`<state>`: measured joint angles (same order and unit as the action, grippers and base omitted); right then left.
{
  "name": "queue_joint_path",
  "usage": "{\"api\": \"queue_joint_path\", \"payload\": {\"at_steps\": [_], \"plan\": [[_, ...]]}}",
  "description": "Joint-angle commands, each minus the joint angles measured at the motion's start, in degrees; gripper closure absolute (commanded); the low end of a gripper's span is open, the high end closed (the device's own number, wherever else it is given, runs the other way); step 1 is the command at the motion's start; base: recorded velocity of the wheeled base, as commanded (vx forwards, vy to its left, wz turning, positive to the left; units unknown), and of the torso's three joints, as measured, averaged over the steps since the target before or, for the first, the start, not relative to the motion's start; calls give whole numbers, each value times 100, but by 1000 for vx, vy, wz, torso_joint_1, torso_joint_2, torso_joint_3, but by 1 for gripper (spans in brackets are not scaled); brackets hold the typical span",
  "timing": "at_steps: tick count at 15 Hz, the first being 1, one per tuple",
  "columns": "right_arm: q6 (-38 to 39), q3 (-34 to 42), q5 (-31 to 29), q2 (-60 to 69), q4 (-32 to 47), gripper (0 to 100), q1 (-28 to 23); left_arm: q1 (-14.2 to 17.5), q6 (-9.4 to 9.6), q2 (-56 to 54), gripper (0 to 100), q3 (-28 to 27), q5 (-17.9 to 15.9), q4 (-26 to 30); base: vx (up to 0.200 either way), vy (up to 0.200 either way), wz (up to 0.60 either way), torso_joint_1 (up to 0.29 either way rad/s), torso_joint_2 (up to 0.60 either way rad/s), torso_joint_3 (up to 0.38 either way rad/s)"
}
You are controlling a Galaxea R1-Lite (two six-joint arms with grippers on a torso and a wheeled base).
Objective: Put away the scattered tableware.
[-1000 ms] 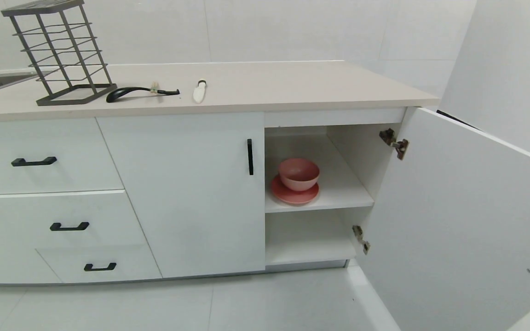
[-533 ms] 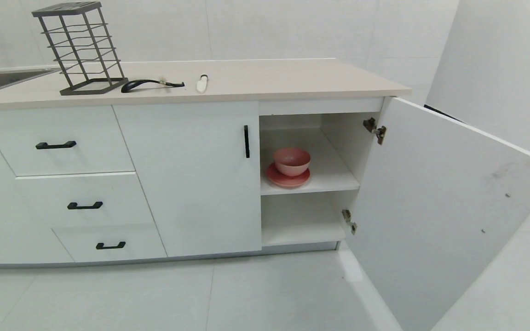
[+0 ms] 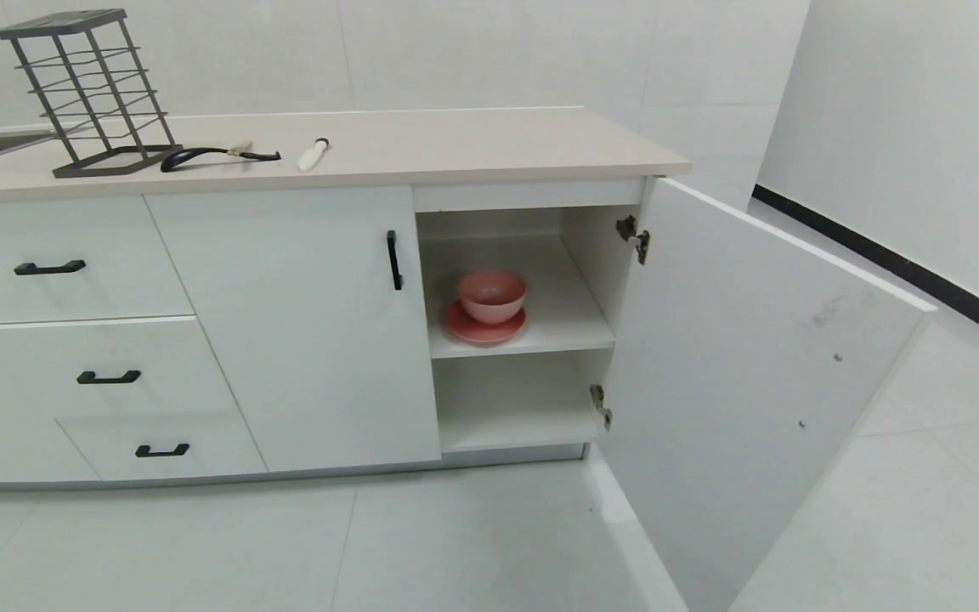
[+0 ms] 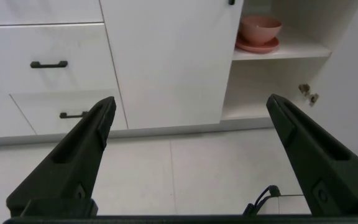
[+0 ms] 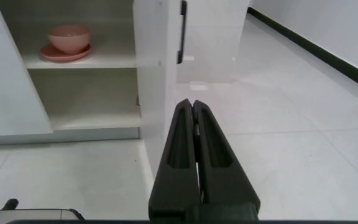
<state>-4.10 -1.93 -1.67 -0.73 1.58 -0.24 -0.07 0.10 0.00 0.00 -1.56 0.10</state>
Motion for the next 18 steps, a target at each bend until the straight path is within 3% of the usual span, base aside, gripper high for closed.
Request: {"api": "queue_joint_path", "payload": {"at_steps": [1, 5, 7, 8, 9, 11, 14, 18], "plan": [[-3, 8, 0, -15, -9, 100, -2, 7, -1, 0, 0, 0, -2, -1, 0, -200, 0, 2, 2, 2], [-3, 61, 62, -15, -167, 100, 16, -1, -1, 0, 0, 0, -2, -1, 0, -200, 0, 2, 2, 4], [58, 175, 114, -15, -906, 100, 16, -1, -1, 0, 0, 0, -2, -10, 0, -100, 0, -1, 1, 1], [40, -150, 149, -94, -1363, 100, -46, -1, -1, 0, 0, 0, -2, -1, 0, 0, 0, 0, 0, 0], [23, -431, 352, -419, -1266, 100, -143, 7, -1, 0, 0, 0, -2, -10, 0, 0, 0, 0, 0, 0], [14, -1135, 1213, -1860, -1231, 100, -187, -1, -1, 0, 0, 0, -2, -10, 0, 0, 0, 0, 0, 0], [-30, -1811, 1345, -3987, -1723, 100, 165, -1, -10, 0, 0, 0, -2, -1, 0, 0, 0, 0, 0, 0], [-346, -1759, 1354, -6229, -3261, 100, 402, 7, -10, 0, 0, 0, -2, -10, 0, 0, 0, 0, 0, 0]]}}
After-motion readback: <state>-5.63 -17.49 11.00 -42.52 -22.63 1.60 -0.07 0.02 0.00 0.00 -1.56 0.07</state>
